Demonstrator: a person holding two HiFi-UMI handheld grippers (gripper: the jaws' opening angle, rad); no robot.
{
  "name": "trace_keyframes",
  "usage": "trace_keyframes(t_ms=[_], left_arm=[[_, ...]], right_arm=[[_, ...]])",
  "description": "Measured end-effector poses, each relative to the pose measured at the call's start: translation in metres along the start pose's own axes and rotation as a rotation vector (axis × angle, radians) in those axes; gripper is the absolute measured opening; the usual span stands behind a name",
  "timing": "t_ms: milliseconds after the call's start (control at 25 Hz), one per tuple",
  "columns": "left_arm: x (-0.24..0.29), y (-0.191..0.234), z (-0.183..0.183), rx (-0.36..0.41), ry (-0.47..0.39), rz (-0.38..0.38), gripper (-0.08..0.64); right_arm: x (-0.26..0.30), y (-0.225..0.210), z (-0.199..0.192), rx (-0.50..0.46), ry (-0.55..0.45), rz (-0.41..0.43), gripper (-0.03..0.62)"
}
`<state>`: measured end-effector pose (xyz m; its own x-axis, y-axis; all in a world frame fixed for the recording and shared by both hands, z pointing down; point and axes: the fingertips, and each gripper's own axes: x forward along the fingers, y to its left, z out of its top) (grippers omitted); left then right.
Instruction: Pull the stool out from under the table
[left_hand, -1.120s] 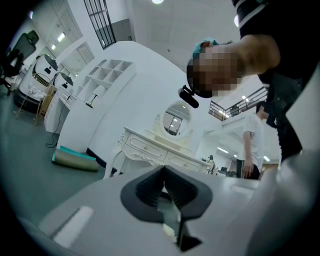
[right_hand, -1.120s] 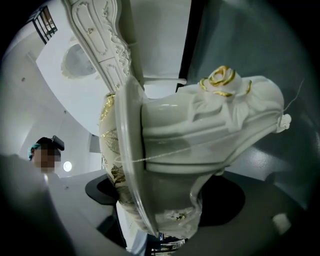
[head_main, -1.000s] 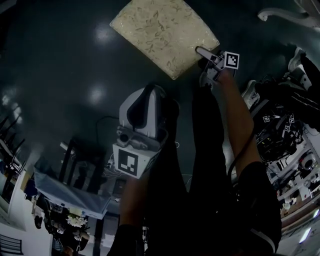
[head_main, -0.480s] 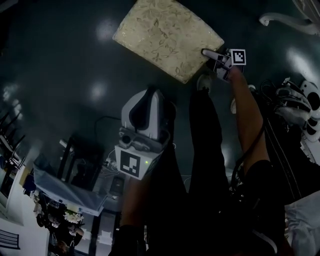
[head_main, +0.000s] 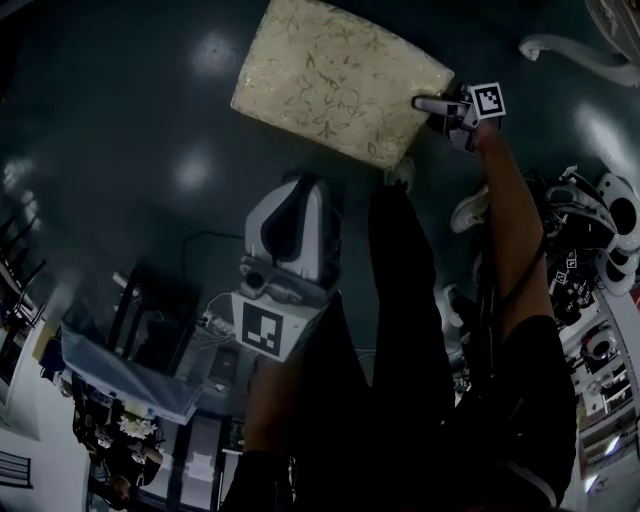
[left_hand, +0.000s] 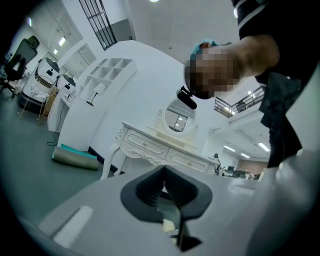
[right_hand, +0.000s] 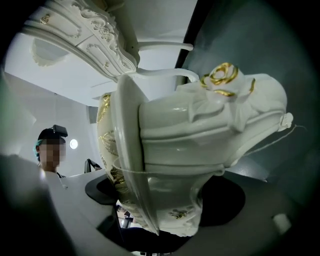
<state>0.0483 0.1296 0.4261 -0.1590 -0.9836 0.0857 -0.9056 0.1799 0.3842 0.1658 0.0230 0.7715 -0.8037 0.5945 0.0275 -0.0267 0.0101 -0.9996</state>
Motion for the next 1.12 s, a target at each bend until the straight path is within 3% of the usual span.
trace_keyframes(t_ms=[320,840,1120], left_arm=[[0.016,0.003,0.0,-0.011,0.002,0.011,0.009],[0.013,0.005,0.001,-0.001,0.01,-0.012,0.009],[0.006,0.005,0.01,0.002,-0.006,-0.018,0.009]], right_arm=[[-0.007,0.002,0.015,-0.005,0.09,-0.003,0.463],[-0.006,0.005,0.019,-0.022,0.0,-0.008,0.5],[-0.007,0.006,0.021,-0.027,-0.054,-0.059,0.52]])
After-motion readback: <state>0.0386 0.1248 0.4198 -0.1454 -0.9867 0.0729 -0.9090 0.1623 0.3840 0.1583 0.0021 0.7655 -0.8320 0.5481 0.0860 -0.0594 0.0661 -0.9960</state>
